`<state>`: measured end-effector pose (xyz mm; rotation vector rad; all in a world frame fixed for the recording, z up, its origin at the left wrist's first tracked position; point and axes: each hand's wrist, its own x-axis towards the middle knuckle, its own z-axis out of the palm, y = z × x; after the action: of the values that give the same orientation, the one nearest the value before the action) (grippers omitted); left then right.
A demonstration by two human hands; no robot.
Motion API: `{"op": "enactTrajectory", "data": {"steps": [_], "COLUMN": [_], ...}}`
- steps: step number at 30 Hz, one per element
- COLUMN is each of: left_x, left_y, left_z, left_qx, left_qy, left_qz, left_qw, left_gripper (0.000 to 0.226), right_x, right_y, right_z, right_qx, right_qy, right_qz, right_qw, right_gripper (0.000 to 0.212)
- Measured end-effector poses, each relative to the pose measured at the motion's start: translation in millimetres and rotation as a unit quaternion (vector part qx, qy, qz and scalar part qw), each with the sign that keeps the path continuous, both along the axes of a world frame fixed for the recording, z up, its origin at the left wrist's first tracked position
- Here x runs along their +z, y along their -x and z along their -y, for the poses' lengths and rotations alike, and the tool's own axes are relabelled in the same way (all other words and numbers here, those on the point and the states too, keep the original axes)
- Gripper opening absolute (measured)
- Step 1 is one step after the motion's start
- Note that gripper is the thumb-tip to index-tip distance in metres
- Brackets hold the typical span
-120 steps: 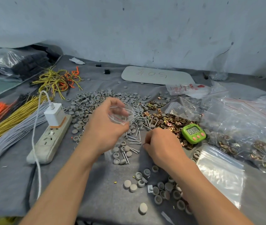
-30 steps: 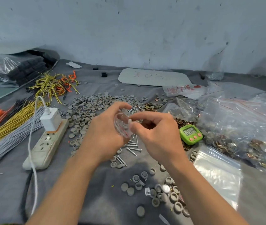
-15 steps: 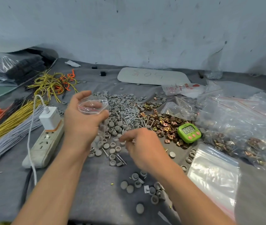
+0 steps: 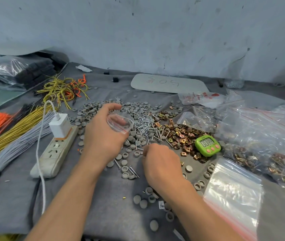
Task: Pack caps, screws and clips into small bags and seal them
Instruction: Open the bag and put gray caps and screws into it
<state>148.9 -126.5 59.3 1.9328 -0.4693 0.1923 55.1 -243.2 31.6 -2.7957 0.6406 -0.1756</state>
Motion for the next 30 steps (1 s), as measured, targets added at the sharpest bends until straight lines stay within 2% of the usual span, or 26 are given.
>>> {"op": "enactTrajectory", "data": {"steps": [4, 6, 8, 10, 14, 18, 20, 22, 24, 26, 30], "left_x": [-1, -2, -4, -5, -8, -7, -5, -4, -4, -3, -3], "left_y": [6, 9, 12, 16, 15, 5, 0, -6, -7, -7, -3], "left_z": [5, 8, 12, 17, 18, 13, 8, 3, 1, 1, 2], "left_qx": [-0.019, -0.034, -0.055, -0.075, -0.12, -0.073, -0.025, 0.011, 0.025, 0.031, 0.019], "left_qy": [-0.09, -0.131, -0.162, -0.181, -0.135, -0.037, 0.006, 0.032, 0.04, 0.024, -0.024], "left_qz": [0.02, 0.028, 0.035, 0.038, 0.003, -0.041, -0.053, -0.057, -0.059, -0.041, -0.011], "left_qw": [0.996, 0.99, 0.985, 0.98, 0.984, 0.996, 0.998, 0.998, 0.997, 0.998, 0.999], "left_gripper": [0.065, 0.066, 0.069, 0.071, 0.078, 0.072, 0.07, 0.068, 0.067, 0.067, 0.072], "right_x": [9, 13, 21, 28, 28, 25, 25, 24, 18, 11, 1], "right_y": [1, 1, 2, 4, 3, 8, 12, 16, 17, 17, 16], "right_z": [9, 17, 24, 26, 22, 21, 19, 12, 4, -1, -6], "right_qx": [-0.039, -0.053, -0.032, 0.026, 0.087, -0.001, 0.009, 0.084, 0.135, 0.15, 0.152], "right_qy": [-0.04, -0.135, -0.239, -0.284, -0.273, -0.241, -0.23, -0.23, -0.162, -0.093, -0.048], "right_qz": [0.019, 0.111, 0.236, 0.278, 0.256, 0.339, 0.311, 0.204, 0.092, 0.017, -0.003], "right_qw": [0.998, 0.983, 0.941, 0.917, 0.923, 0.909, 0.922, 0.948, 0.973, 0.984, 0.987], "right_gripper": [0.021, 0.018, 0.013, 0.01, 0.022, 0.018, 0.018, 0.022, 0.023, 0.019, 0.014]}}
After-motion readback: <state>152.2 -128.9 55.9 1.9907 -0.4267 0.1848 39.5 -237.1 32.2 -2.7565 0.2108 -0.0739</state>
